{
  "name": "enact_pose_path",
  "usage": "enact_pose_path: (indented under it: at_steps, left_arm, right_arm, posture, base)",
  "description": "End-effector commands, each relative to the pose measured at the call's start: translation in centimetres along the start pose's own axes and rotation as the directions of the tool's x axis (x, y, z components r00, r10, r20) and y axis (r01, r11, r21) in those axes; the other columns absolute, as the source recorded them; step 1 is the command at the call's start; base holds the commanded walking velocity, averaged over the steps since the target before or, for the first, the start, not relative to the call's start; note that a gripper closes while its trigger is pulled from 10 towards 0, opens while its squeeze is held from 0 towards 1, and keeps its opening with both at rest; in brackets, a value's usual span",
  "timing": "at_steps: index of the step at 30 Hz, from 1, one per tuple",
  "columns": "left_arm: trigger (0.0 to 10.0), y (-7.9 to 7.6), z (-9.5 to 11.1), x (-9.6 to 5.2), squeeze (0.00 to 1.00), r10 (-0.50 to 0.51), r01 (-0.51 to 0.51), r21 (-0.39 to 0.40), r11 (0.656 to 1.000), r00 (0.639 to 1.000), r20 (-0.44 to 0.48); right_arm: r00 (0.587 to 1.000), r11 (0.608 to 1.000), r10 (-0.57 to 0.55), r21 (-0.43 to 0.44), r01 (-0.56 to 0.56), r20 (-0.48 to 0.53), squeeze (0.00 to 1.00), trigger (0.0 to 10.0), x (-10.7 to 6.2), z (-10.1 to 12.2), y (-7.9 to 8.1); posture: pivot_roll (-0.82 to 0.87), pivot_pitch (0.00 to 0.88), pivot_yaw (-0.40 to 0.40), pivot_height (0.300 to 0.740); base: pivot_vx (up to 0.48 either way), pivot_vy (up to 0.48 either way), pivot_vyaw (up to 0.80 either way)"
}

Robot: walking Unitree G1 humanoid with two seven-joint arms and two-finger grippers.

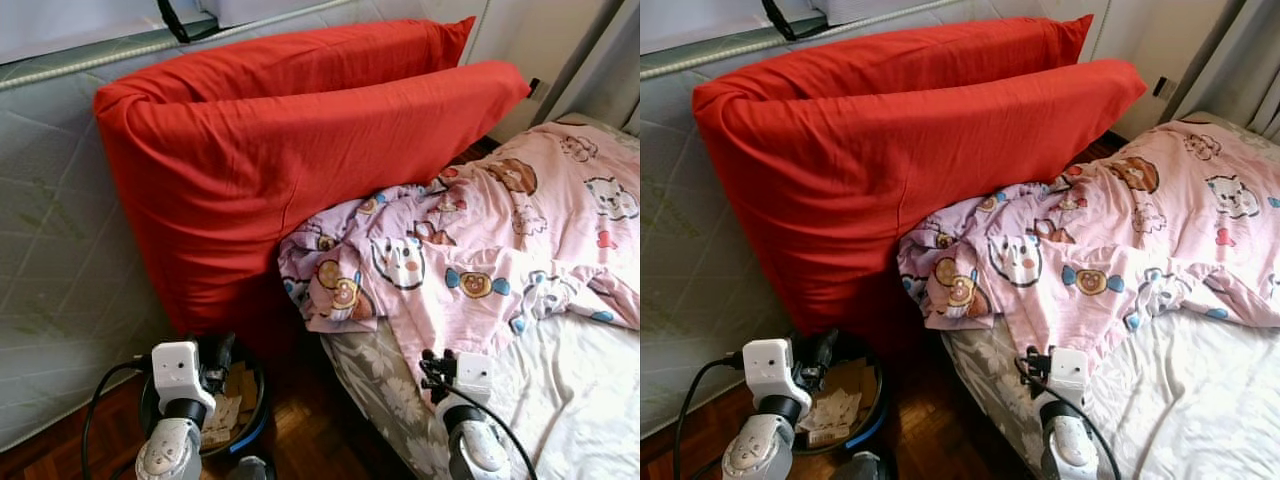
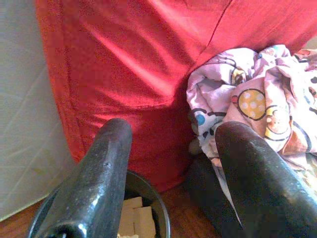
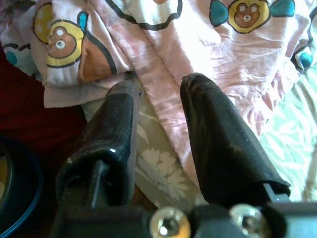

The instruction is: Clean up the room

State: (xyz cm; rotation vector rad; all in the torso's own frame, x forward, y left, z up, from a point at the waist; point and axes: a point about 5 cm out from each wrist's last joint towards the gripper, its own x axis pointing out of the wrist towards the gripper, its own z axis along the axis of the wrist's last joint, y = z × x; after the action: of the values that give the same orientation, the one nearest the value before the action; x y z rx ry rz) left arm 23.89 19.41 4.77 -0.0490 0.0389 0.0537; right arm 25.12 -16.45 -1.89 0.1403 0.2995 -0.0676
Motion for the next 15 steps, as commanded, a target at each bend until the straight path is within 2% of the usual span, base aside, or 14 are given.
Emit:
enact_pose_path:
  at_steps: [1, 4, 7, 11, 15]
  left_arm:
    - [10.0, 0.19, -0.26, -0.38, 0.0, 0.008, -0.008, -0.002, 1.0, 1.0, -0.022]
    - [10.0, 0.2, -0.25, -0.42, 0.0, 0.006, -0.006, -0.002, 1.0, 1.0, -0.027]
    - [10.0, 0.14, -0.21, -0.44, 0.0, 0.002, -0.002, -0.003, 1.0, 1.0, -0.031]
    - [10.0, 0.13, -0.15, -0.45, 0.0, 0.0, 0.0, -0.004, 1.0, 0.999, -0.032]
    - [10.0, 0.17, -0.25, -0.43, 0.0, -0.001, 0.001, -0.004, 1.0, 0.999, -0.038]
  right_arm:
    - [1.0, 1.0, -0.018, 0.01, 0.018, -0.007, 0.0, 10.0, -0.03, -0.08, -0.18]
    - [0.999, 0.997, -0.045, 0.064, 0.047, -0.029, 0.0, 10.0, 0.18, -0.12, -0.34]
    - [0.996, 0.995, -0.061, 0.074, 0.065, -0.06, 0.0, 10.0, 0.47, -0.12, -0.42]
    - [0.998, 0.997, -0.051, 0.063, 0.054, -0.038, 0.0, 10.0, 0.57, 0.19, -0.21]
    - [0.999, 0.996, -0.044, 0.076, 0.044, -0.007, 0.0, 10.0, 0.6, 0.51, 0.02]
  posture:
    - [0.07, 0.182, -0.034, 0.676]
    - [0.07, 0.193, -0.03, 0.676]
    - [0.07, 0.196, -0.029, 0.676]
    - [0.08, 0.201, -0.028, 0.651]
    - [0.08, 0.204, -0.025, 0.651]
  base:
    - [0.0, 0.0, 0.0]
    - [0.0, 0.0, 0.0]
    - [0.0, 0.0, 0.0]
    - [0.0, 0.0, 0.0]
    - [0.0, 0.0, 0.0]
